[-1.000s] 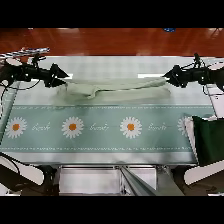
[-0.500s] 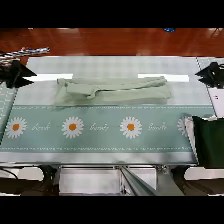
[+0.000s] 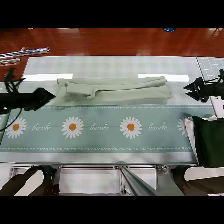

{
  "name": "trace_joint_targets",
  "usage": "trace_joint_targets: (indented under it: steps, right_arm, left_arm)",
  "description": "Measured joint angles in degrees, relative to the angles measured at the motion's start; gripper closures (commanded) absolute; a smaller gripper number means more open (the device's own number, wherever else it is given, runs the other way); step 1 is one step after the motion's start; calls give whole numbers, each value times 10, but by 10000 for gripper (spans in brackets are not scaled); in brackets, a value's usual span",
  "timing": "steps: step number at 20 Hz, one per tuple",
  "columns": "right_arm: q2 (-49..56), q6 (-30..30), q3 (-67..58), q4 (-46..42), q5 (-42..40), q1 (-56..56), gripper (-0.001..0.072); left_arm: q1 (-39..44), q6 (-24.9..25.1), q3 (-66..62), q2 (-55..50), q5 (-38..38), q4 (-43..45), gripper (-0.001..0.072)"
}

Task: Fold the shirts.

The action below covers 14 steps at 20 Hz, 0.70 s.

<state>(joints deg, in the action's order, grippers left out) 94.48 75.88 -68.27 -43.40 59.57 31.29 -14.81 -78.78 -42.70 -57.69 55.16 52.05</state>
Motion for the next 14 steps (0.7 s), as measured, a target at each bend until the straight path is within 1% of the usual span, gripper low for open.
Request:
trace_joint_targets:
  steps: [4,8,9,10,11,12,13,14]
  right_arm:
    - [50,-9,-21,31,-1,-35,298]
    - [94,-10,-57,55,9,-82,299]
    - [105,-10,-68,60,12,-96,313]
    - [115,-8,-78,63,17,-109,397]
    - [123,-7,-87,61,14,-123,583]
    - [129,-5,-93,55,11,-135,688]
    - [132,-4,-100,51,12,-146,688]
    - [132,-6,-107,50,12,-154,688]
  left_arm:
    - [38,1,30,8,-28,-1,200]
    - [48,1,39,9,-38,-2,200]
    - [49,1,39,9,-39,-4,200]
    - [49,1,40,9,-40,-7,200]
    - [50,1,41,9,-40,-9,201]
    - [50,1,41,9,-41,-15,201]
    - [51,1,41,9,-42,-19,205]
    - [51,1,41,9,-41,-24,287]
